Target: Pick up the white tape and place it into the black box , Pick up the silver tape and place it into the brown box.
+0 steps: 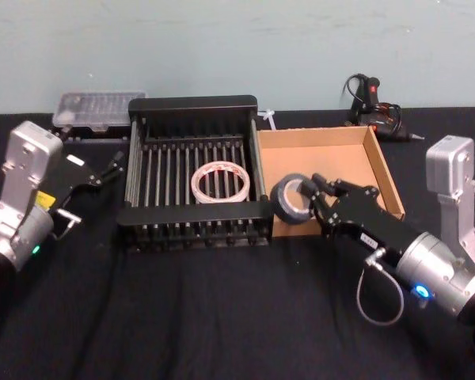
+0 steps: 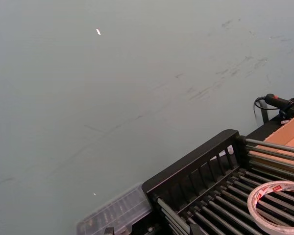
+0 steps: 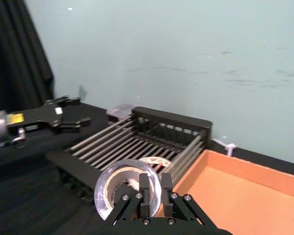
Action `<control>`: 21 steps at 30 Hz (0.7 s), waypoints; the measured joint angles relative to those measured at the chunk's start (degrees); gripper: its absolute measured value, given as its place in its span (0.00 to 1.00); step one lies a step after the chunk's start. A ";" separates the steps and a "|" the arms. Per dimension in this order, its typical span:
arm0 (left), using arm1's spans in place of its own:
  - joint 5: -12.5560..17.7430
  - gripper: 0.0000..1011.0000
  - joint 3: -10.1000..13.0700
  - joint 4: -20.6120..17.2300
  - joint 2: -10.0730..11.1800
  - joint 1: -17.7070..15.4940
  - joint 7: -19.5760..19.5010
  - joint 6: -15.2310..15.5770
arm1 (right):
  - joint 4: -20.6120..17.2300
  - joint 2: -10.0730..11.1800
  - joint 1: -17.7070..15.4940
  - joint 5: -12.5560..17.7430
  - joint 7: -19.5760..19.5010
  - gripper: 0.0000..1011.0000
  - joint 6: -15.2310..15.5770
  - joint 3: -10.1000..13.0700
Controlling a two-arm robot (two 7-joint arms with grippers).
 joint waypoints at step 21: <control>0.00 0.99 0.00 0.00 0.00 0.00 0.00 0.00 | 3.64 -4.22 2.94 -2.57 -2.94 0.15 1.82 3.70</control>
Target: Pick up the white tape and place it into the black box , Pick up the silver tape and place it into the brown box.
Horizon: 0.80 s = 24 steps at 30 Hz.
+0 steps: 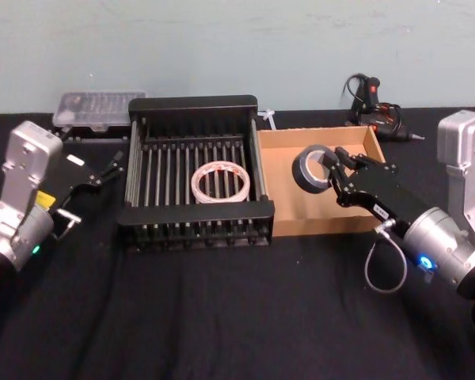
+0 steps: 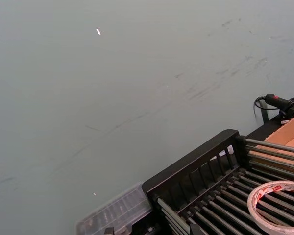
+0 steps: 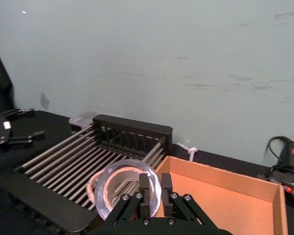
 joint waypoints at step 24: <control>0.00 0.99 0.00 0.00 0.00 0.00 0.00 0.00 | 8.55 -3.33 6.80 -3.94 -1.91 0.15 3.01 0.73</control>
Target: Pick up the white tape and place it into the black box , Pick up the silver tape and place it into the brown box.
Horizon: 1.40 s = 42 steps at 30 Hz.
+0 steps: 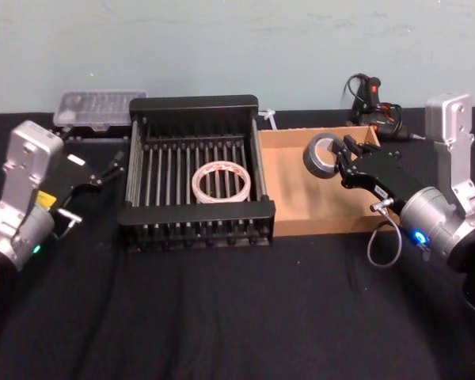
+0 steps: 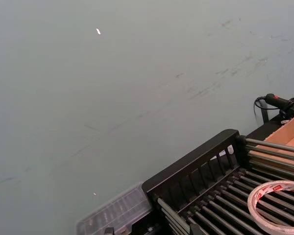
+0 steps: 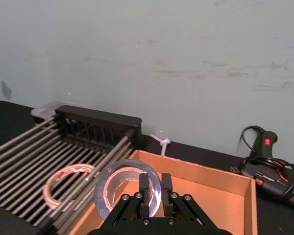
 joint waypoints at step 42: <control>0.00 0.99 0.00 0.00 0.00 0.00 0.00 0.00 | 12.70 -4.03 6.84 -6.41 1.08 0.15 0.25 0.37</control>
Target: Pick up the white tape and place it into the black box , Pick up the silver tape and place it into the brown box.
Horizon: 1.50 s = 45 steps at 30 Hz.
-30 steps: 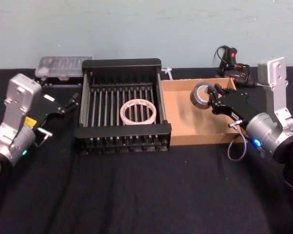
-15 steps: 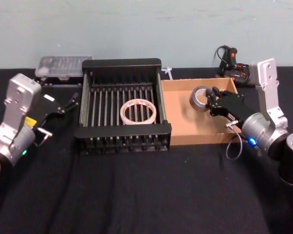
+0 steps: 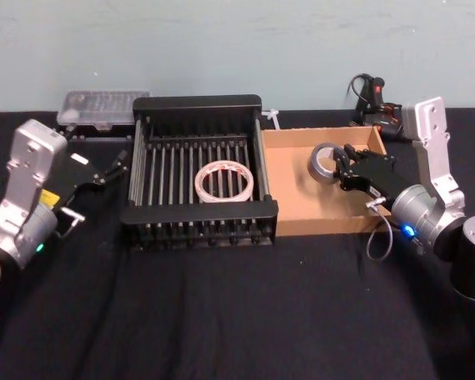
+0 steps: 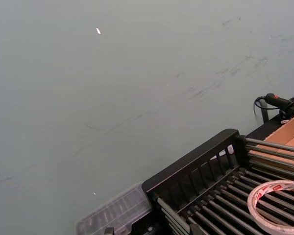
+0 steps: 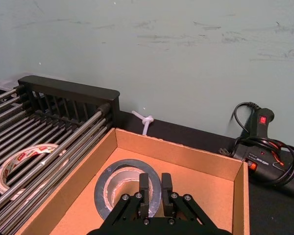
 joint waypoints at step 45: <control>0.00 0.99 0.00 0.00 0.00 0.00 0.00 0.00 | -2.55 0.27 -1.54 -0.52 -0.45 0.99 -0.44 -0.08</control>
